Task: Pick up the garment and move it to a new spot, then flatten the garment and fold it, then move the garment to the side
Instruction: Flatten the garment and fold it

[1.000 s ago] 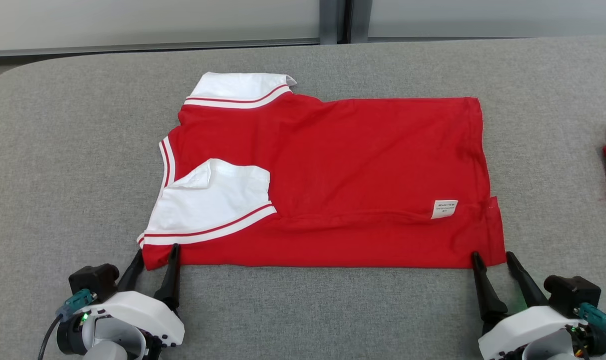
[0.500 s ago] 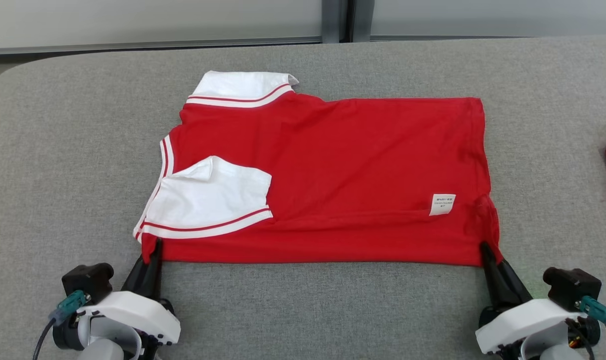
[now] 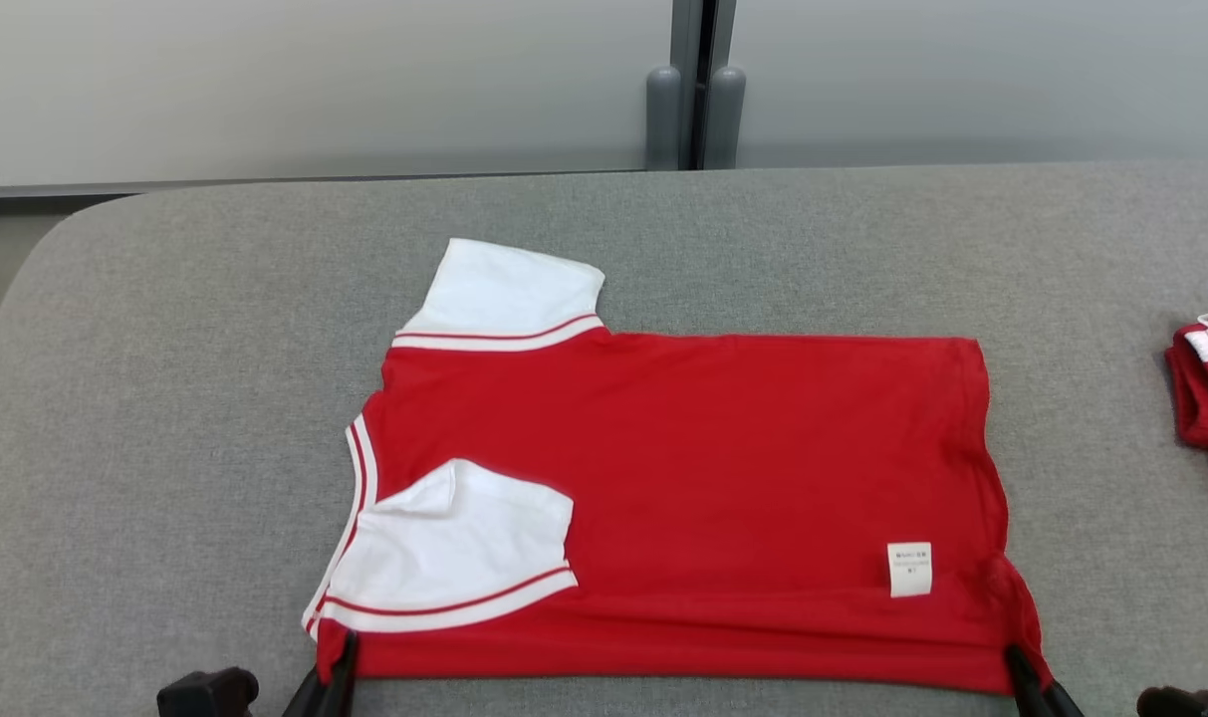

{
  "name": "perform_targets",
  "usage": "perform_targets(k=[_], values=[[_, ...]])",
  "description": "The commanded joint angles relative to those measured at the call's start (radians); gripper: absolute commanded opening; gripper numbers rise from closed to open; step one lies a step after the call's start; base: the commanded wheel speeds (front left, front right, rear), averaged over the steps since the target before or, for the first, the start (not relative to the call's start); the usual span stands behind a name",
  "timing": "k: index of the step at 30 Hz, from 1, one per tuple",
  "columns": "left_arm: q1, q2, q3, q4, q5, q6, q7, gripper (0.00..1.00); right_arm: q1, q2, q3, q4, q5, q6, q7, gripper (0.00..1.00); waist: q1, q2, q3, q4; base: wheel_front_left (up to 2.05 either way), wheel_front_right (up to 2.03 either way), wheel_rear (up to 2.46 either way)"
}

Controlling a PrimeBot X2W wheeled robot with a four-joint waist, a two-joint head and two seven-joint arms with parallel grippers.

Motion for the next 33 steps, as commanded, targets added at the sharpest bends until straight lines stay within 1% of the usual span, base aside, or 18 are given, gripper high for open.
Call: perform_targets(k=[1, 4, 8, 9, 10, 11, 14, 16, 20, 21, 23, 28, 33], values=[[0.018, 0.010, 0.006, -0.014, -0.006, 0.012, 0.007, 0.00, 0.017, -0.004, -0.014, -0.003, 0.001, -0.002, 0.010, 0.00, 0.0000, 0.0000, -0.018, 0.003, 0.00, 0.00, 0.00], [0.076, 0.007, -0.004, -0.056, -0.014, 0.029, 0.045, 0.00, 0.061, 0.003, -0.035, -0.017, -0.007, -0.002, 0.027, 0.00, 0.0000, 0.0000, -0.040, 0.006, 0.00, 0.00, 0.00], [0.111, 0.014, -0.012, -0.097, -0.013, 0.047, 0.078, 0.00, 0.074, 0.012, -0.054, -0.025, -0.010, -0.002, 0.038, 0.01, 0.0000, 0.0000, -0.051, 0.007, 0.00, 0.00, 0.00], [0.119, 0.013, -0.013, -0.103, -0.012, 0.051, 0.085, 0.29, 0.074, 0.013, -0.058, -0.025, -0.011, -0.002, 0.043, 0.42, 0.0000, 0.0000, -0.052, 0.007, 0.00, 0.00, 0.00], [0.122, 0.013, -0.012, -0.108, -0.008, 0.061, 0.087, 0.63, 0.069, 0.014, -0.064, -0.028, -0.013, -0.002, 0.042, 0.90, 0.0000, 0.0000, -0.051, 0.007, 0.00, 0.00, 0.00], [0.121, 0.013, -0.013, -0.116, -0.004, 0.067, 0.087, 1.00, 0.062, 0.013, -0.066, -0.032, -0.019, -0.002, 0.039, 1.00, 0.0000, 0.0000, -0.052, 0.007, 0.00, 0.00, 0.00], [0.111, 0.008, -0.005, -0.153, 0.010, 0.088, 0.061, 1.00, 0.038, 0.011, -0.076, -0.071, -0.051, -0.001, 0.015, 1.00, 0.0000, 0.0000, -0.052, 0.001, 0.00, 0.00, 0.00], [0.092, 0.015, 0.007, -0.201, 0.041, 0.111, 0.006, 1.00, 0.016, 0.013, -0.103, -0.131, -0.100, -0.001, -0.010, 1.00, 0.0000, 0.0000, -0.049, -0.005, 0.00, 0.00, 0.00], [0.057, 0.027, 0.018, -0.268, 0.097, 0.149, -0.062, 1.00, -0.019, 0.021, -0.123, -0.235, -0.172, -0.001, -0.004, 1.00, 0.0000, 0.0000, -0.050, -0.011, 0.00, 0.00, 0.00], [0.057, 0.027, 0.018, -0.268, 0.097, 0.149, -0.062, 1.00, -0.019, 0.021, -0.123, -0.235, -0.172, -0.001, -0.004, 1.00, 0.0000, 0.0000, -0.050, -0.011, 0.00, 0.00, 0.00], [0.034, 0.035, 0.020, -0.298, 0.121, 0.160, -0.086, 1.00, -0.029, 0.024, -0.130, -0.285, -0.197, -0.001, 0.014, 1.00, 0.0000, 0.0000, -0.051, -0.011, 0.00, 0.00, 0.00], [-0.019, 0.057, 0.016, -0.328, 0.166, 0.177, -0.099, 1.00, -0.036, 0.033, -0.122, -0.380, -0.243, -0.001, 0.070, 1.00, 0.0000, 0.0000, -0.051, -0.012, 0.00, 0.00, 0.00], [-0.028, 0.063, 0.012, -0.335, 0.177, 0.186, -0.094, 1.00, -0.020, 0.044, -0.118, -0.418, -0.265, -0.001, 0.101, 1.00, 0.0000, 0.0000, -0.046, -0.016, 0.00, 0.00, 0.00]])
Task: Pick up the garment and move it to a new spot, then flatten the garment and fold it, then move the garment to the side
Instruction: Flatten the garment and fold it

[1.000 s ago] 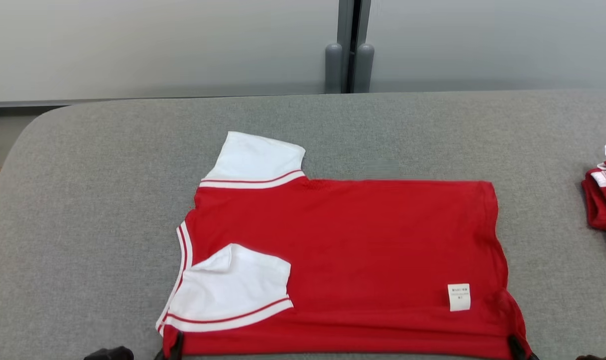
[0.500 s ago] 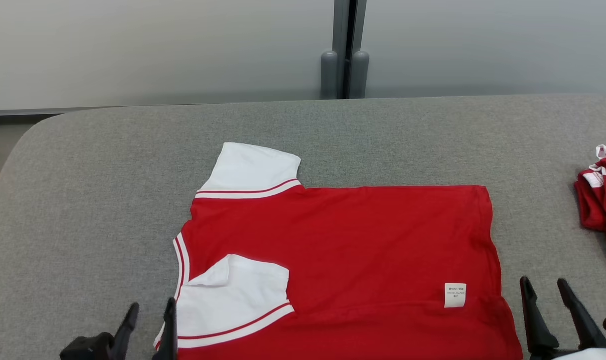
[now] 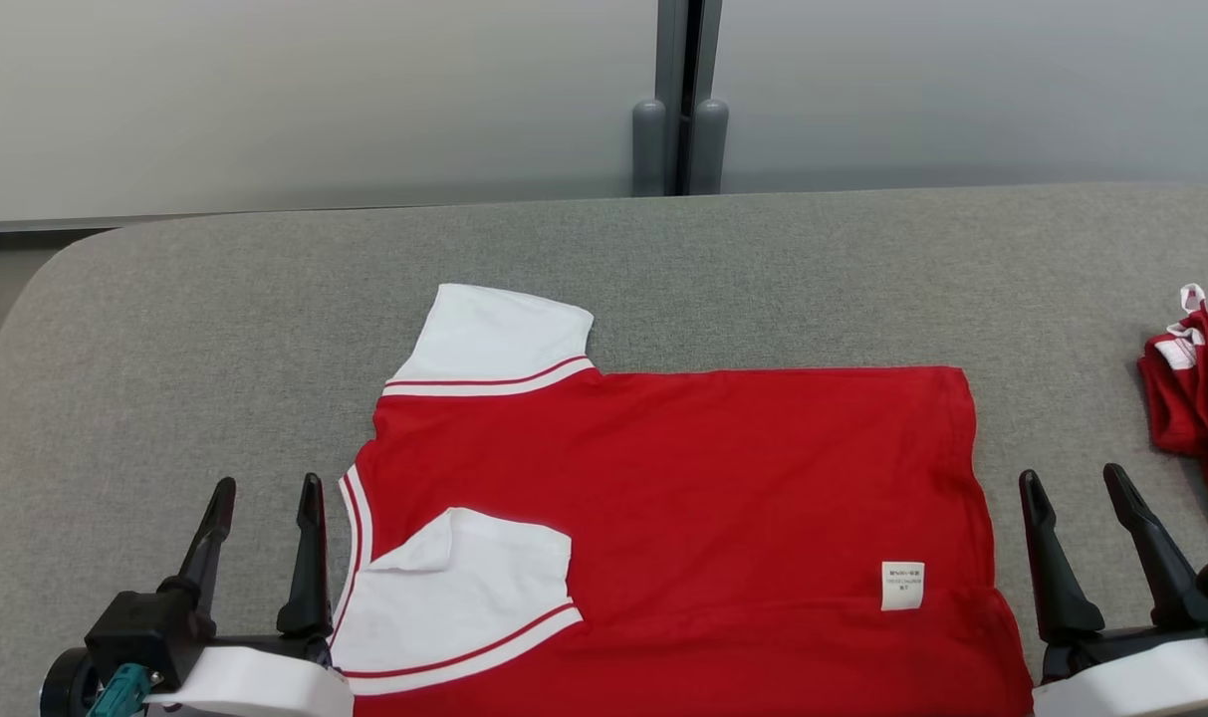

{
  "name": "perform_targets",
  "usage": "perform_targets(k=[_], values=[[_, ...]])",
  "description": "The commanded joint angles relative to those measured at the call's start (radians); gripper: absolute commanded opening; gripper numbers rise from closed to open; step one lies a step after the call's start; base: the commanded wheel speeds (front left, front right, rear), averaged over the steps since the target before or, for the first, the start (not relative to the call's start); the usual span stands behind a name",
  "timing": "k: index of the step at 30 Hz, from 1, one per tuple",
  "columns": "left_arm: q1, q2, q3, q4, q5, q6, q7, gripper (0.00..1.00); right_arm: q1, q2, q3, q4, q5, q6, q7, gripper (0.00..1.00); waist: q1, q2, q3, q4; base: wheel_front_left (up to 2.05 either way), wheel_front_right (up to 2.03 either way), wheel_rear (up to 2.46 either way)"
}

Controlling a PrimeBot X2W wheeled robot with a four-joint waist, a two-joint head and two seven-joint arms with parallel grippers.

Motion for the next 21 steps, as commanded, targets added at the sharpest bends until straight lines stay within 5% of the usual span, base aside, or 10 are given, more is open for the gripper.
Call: perform_targets(k=[1, 10, 21], values=[[-0.008, 0.005, 0.000, -0.004, 0.005, 0.004, 0.002, 1.00, 0.007, 0.003, -0.001, -0.009, -0.006, 0.000, 0.005, 1.00, 0.0000, 0.0000, 0.002, -0.001, 0.00, 0.00, 0.00], [-0.048, 0.008, -0.028, 0.006, 0.000, -0.016, 0.020, 1.00, 0.007, 0.014, -0.009, -0.031, -0.006, 0.000, 0.015, 1.00, 0.0000, 0.0000, 0.029, 0.009, 0.00, 0.00, 0.00], [-0.417, -0.040, -0.132, 0.182, -0.017, -0.144, 0.101, 1.00, -0.077, 0.015, 0.011, -0.064, 0.000, 0.000, 0.032, 1.00, 0.0000, 0.0000, 0.203, -0.015, 0.00, 0.00, 0.00]])
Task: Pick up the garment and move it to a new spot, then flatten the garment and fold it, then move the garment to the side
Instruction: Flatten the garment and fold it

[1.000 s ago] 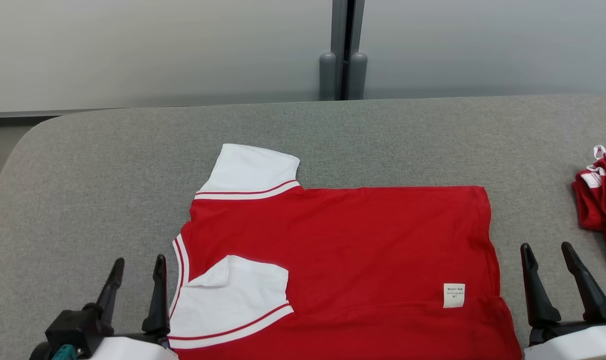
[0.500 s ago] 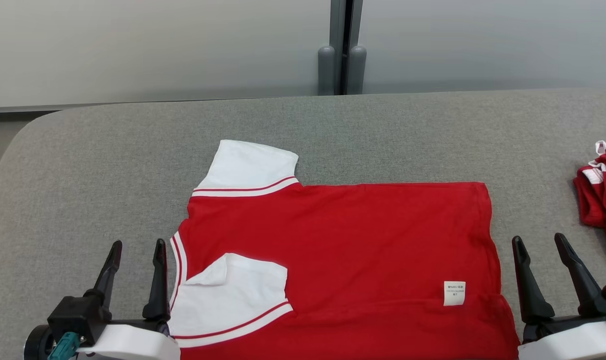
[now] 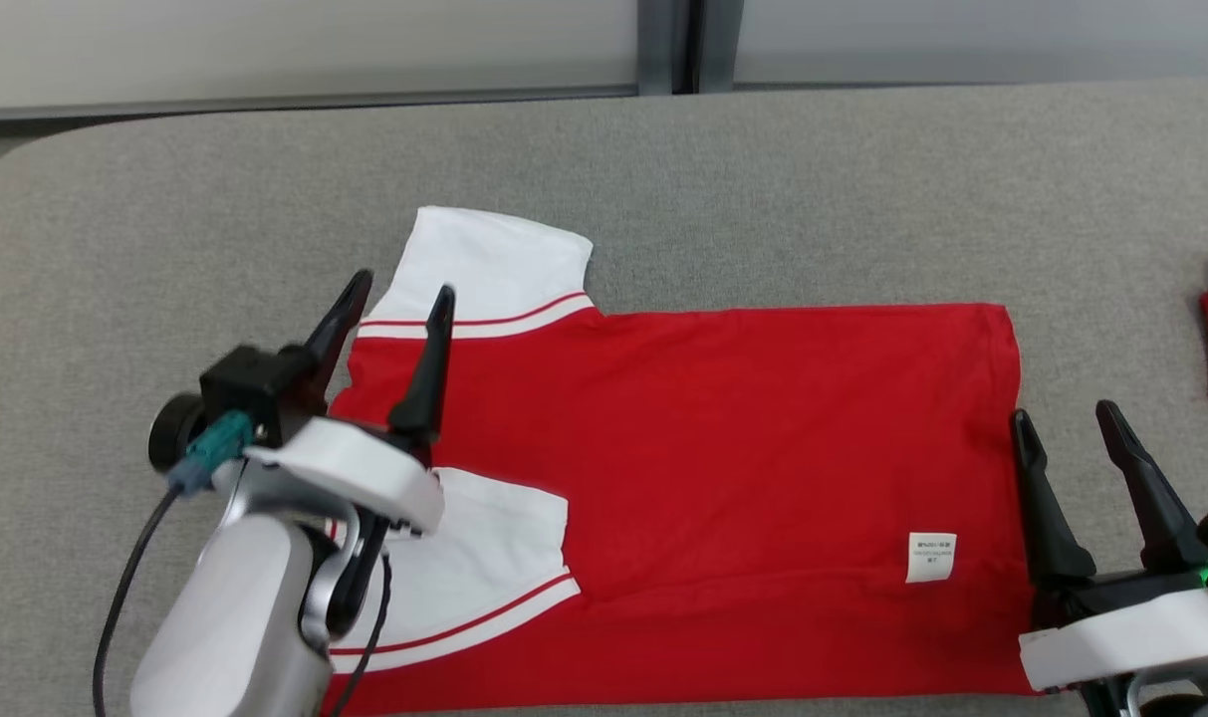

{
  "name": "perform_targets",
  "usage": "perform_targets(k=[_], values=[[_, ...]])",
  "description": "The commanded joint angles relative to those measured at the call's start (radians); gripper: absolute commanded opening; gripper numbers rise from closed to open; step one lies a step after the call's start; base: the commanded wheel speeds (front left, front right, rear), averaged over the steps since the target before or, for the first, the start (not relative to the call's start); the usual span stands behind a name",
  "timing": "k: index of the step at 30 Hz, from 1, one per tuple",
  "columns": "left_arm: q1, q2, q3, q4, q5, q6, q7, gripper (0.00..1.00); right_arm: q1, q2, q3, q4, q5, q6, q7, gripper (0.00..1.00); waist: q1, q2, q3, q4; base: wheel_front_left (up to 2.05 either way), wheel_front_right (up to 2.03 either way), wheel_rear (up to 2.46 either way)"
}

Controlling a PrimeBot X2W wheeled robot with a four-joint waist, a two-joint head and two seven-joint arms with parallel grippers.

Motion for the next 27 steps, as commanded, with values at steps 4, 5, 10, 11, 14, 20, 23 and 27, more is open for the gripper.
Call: perform_targets(k=[4, 5, 10, 11, 14, 20, 23, 27], values=[[-0.214, -0.024, -0.029, 0.163, -0.010, -0.054, 0.035, 1.00, -0.064, -0.003, 0.026, 0.002, 0.005, 0.000, -0.011, 1.00, 0.0000, 0.0000, 0.131, -0.054, 0.00, 0.00, 0.00], [-0.257, -0.027, -0.030, 0.210, -0.011, -0.063, 0.043, 1.00, -0.076, -0.002, 0.031, 0.004, 0.006, 0.000, -0.015, 1.00, 0.0000, 0.0000, 0.147, -0.064, 0.00, 0.00, 0.00], [-0.440, -0.023, -0.014, 0.454, -0.026, -0.083, 0.062, 1.00, -0.122, 0.004, 0.057, 0.035, 0.016, 0.000, -0.034, 1.00, 0.0000, 0.0000, 0.197, -0.107, 0.00, 0.00, 0.00], [-0.440, -0.023, -0.014, 0.454, -0.026, -0.083, 0.062, 1.00, -0.122, 0.004, 0.057, 0.035, 0.016, 0.000, -0.034, 1.00, 0.0000, 0.0000, 0.197, -0.107, 0.00, 0.00, 0.00], [-0.520, -0.004, -0.001, 0.592, -0.028, -0.079, 0.071, 1.00, -0.141, 0.005, 0.064, 0.051, 0.020, 0.000, -0.047, 1.00, 0.0000, 0.0000, 0.213, -0.127, 0.00, 0.00, 0.00], [-0.623, 0.016, 0.050, 0.826, -0.078, -0.074, 0.098, 1.00, -0.166, 0.008, 0.078, 0.080, 0.032, 0.000, -0.060, 1.00, 0.0000, 0.0000, 0.232, -0.154, 0.00, 0.00, 0.00], [-0.650, 0.012, 0.049, 0.903, -0.099, -0.100, 0.130, 0.74, -0.169, 0.005, 0.074, 0.092, 0.036, 0.000, -0.065, 1.00, 0.0000, 0.0000, 0.234, -0.159, 0.00, 0.00, 0.00], [-0.678, 0.001, 0.040, 0.943, -0.112, -0.119, 0.096, 0.00, -0.181, 0.003, 0.057, 0.102, 0.050, 0.000, -0.070, 1.00, 0.0000, 0.0000, 0.239, -0.153, 0.00, 0.00, 0.00]])
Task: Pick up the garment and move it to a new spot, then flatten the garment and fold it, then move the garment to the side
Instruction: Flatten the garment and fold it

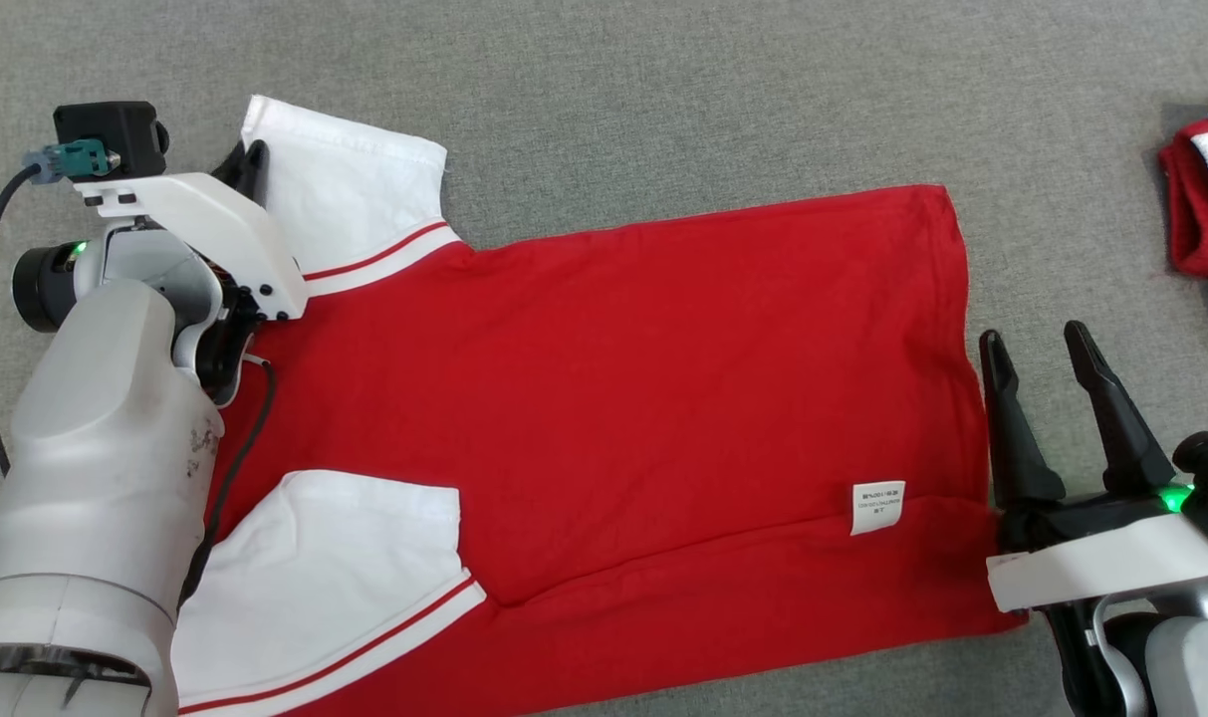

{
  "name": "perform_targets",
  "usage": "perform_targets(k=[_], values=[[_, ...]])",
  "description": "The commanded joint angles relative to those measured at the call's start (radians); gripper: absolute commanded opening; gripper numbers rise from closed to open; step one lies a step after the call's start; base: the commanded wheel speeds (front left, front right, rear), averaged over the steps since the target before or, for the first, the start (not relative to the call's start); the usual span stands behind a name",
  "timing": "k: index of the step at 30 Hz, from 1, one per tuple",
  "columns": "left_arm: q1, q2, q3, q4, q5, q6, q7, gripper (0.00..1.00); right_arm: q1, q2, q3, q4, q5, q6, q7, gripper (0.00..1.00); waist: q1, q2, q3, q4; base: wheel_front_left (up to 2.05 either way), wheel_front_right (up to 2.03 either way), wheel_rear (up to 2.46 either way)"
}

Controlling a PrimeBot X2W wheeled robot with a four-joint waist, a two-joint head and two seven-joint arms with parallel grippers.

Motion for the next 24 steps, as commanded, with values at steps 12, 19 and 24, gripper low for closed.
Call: perform_targets(k=[12, 19, 24], values=[[-0.067, -0.022, -0.044, 0.047, -0.009, -0.017, -0.160, 0.00, -0.198, -0.096, -0.051, 0.136, 0.059, 0.000, 0.002, 1.00, 0.0000, 0.0000, 0.008, 0.042, 0.00, 0.00, 0.00], [-0.079, -0.049, -0.093, 0.021, -0.045, -0.017, -0.213, 0.00, -0.362, -0.174, 0.046, 0.333, 0.125, 0.000, 0.102, 1.00, 0.0000, 0.0000, 0.022, 0.087, 0.00, 0.00, 0.00], [-0.061, -0.051, -0.137, -0.008, -0.087, -0.017, -0.231, 0.00, -0.424, -0.203, 0.093, 0.458, 0.178, 0.000, 0.175, 0.40, 0.0000, 0.0000, 0.025, 0.110, 0.00, 0.00, 0.00]])
